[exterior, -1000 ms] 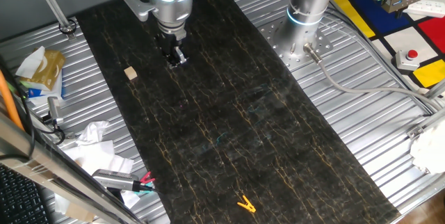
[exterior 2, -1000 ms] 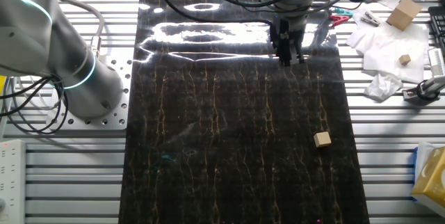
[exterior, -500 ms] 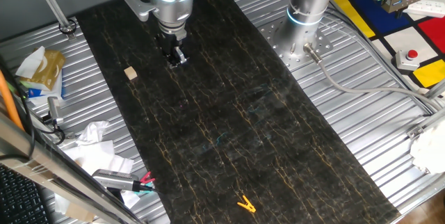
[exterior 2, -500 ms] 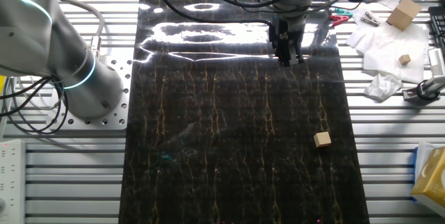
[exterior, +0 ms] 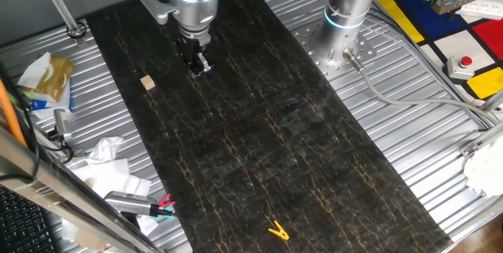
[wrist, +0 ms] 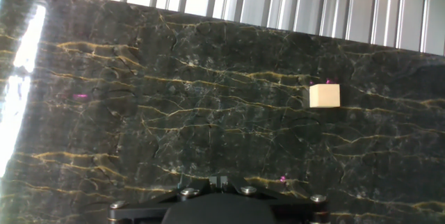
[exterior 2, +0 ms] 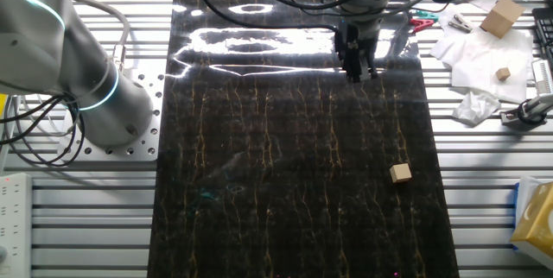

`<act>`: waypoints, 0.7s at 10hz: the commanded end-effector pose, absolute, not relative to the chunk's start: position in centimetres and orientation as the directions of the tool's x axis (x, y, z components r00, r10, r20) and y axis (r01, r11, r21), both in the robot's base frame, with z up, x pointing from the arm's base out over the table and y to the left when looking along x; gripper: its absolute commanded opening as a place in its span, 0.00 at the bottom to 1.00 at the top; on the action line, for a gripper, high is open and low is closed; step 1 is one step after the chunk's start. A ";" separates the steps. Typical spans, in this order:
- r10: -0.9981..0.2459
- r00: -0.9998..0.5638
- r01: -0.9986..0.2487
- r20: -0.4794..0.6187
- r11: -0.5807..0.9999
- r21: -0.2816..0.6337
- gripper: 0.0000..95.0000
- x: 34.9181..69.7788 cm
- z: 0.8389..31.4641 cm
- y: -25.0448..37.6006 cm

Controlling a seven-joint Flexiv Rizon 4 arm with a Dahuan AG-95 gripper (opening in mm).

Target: Use the gripper to push the small block from left to right

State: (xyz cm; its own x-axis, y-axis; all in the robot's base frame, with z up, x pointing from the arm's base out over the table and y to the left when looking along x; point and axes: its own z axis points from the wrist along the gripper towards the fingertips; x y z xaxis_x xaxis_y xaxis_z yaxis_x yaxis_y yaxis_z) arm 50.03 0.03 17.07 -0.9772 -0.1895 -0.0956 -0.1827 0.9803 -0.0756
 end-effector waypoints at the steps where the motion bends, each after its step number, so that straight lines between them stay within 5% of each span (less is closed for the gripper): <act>1: -0.189 -0.977 -0.182 -0.095 0.980 -0.076 0.00 50.0 17.1 0.0; 5: -0.189 -0.977 -0.182 -0.095 0.980 -0.076 0.00 50.0 17.1 0.0; 6: -0.195 -0.976 -0.194 -0.096 0.981 -0.017 0.80 50.0 17.1 0.0; 7: -0.197 -0.976 -0.196 -0.096 0.980 -0.019 0.80 50.0 17.1 0.0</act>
